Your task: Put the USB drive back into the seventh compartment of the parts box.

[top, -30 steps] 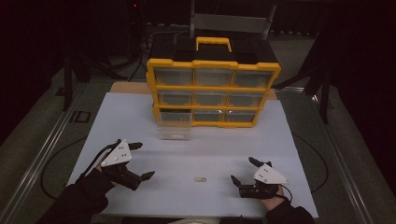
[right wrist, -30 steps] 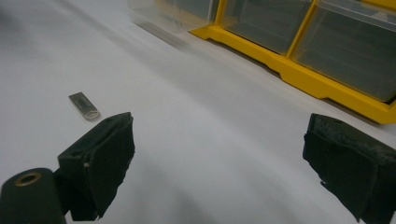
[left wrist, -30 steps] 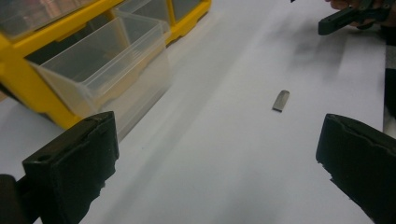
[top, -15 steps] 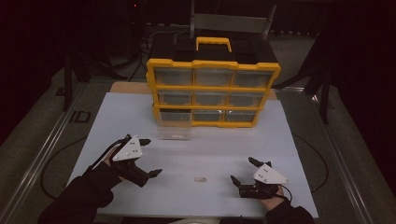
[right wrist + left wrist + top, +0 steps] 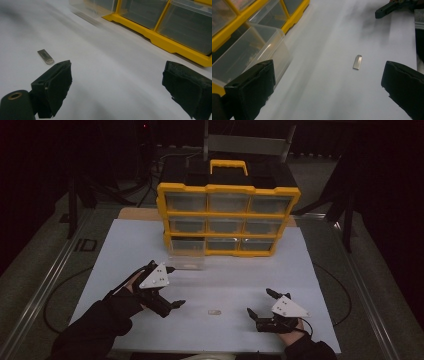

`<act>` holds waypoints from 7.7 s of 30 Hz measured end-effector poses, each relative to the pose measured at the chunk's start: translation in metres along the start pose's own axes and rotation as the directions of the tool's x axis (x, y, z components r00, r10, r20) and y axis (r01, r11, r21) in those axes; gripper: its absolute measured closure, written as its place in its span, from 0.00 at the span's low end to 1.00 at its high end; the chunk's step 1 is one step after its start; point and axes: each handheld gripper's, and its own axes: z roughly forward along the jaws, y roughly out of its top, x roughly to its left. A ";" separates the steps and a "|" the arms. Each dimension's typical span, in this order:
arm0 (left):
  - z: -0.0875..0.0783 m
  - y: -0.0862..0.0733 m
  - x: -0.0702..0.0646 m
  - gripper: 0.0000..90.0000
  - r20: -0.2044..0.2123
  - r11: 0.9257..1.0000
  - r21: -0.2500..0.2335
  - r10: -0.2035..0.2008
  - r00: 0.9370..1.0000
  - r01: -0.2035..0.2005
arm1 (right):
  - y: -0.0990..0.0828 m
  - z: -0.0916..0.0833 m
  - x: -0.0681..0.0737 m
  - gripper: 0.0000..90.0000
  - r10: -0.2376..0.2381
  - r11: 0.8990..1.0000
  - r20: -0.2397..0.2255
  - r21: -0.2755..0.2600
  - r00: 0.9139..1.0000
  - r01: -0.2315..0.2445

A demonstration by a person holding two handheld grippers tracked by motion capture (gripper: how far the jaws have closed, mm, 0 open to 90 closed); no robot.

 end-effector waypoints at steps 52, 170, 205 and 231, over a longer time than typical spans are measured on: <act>0.098 0.023 -0.027 0.01 0.248 0.985 0.129 0.077 0.966 -0.112 | -0.001 0.001 -0.001 0.10 0.010 1.000 -0.012 -0.003 1.000 -0.010; 0.084 0.042 0.004 0.89 0.251 0.962 0.265 -0.002 0.968 -0.067 | 0.000 0.002 -0.002 0.10 -0.004 1.000 -0.001 -0.003 1.000 0.004; 0.046 0.056 0.068 0.89 0.116 0.971 0.232 -0.080 0.990 0.052 | -0.001 0.001 -0.002 0.10 -0.001 1.000 0.003 -0.003 1.000 0.001; 0.053 0.056 0.113 0.89 -0.011 0.959 0.212 -0.187 0.982 0.185 | -0.001 0.001 -0.002 0.10 0.000 1.000 0.002 -0.007 1.000 0.000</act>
